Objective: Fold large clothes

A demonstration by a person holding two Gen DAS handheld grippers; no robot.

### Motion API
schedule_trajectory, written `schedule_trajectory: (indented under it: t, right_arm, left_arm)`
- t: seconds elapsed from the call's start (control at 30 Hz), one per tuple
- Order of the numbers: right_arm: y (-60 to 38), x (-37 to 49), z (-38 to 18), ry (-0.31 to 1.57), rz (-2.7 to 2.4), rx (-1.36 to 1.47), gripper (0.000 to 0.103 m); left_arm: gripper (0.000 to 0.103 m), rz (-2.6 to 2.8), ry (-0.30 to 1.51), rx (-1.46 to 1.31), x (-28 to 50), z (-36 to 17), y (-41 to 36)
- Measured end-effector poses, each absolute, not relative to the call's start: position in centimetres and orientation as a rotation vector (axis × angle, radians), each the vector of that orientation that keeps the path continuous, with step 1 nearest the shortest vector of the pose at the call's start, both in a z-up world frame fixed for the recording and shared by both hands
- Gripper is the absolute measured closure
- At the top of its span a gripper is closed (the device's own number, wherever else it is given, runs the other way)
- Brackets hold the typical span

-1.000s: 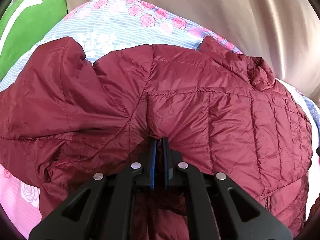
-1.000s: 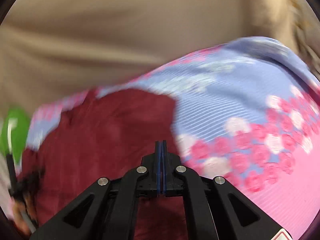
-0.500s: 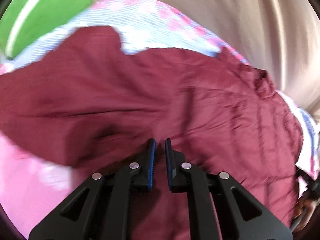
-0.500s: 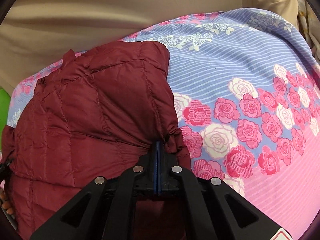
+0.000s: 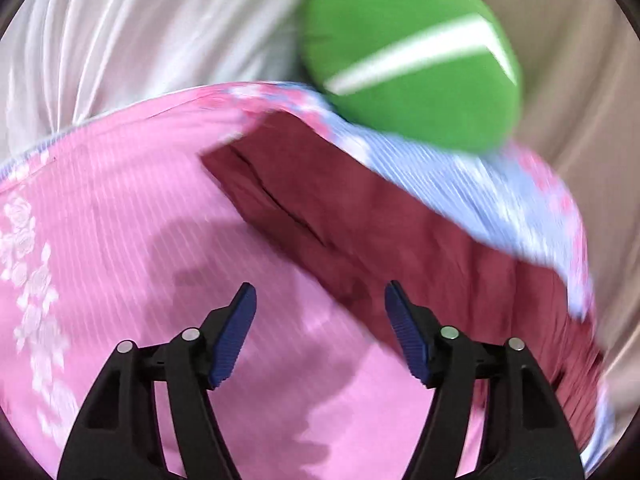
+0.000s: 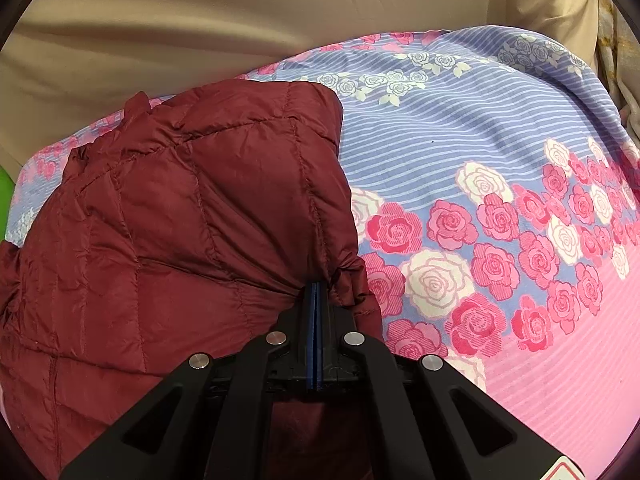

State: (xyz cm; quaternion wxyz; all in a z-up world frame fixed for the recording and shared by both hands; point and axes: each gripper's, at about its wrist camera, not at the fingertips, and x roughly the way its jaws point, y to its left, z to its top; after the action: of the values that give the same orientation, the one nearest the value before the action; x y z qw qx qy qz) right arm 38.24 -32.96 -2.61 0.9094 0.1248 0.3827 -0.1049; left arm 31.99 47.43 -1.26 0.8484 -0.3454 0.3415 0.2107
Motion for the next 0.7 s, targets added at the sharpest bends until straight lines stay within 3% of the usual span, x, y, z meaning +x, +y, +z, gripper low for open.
schedule_trajectory:
  t: [0.3, 0.37, 0.43, 0.53, 0.7]
  right_arm:
    - [-32.5, 38.5, -2.7, 0.794, -0.232, 0.219, 0.103]
    - [-32.5, 38.5, -2.7, 0.795, -0.233, 0.210, 0.103]
    - [-32.5, 38.5, -2.7, 0.795, -0.234, 0.204, 0.103]
    - [-32.5, 38.5, -2.7, 0.795, -0.234, 0.203, 0.103]
    - [-32.5, 38.5, -2.7, 0.795, -0.233, 0.203, 0.103]
  left_arm:
    - [0.043, 0.469, 0.662, -0.952, 34.5, -3.3, 53.4]
    - [0.057, 0.447, 0.673, -0.933, 35.0, -3.2, 53.2]
    - [0.097, 0.418, 0.715, -0.896, 35.8, -3.3, 52.8]
    - [0.101, 0.406, 0.691, -0.854, 35.8, -2.2, 51.8]
    - [0.102, 0.290, 0.574, -0.729, 35.4, 5.0, 46.8]
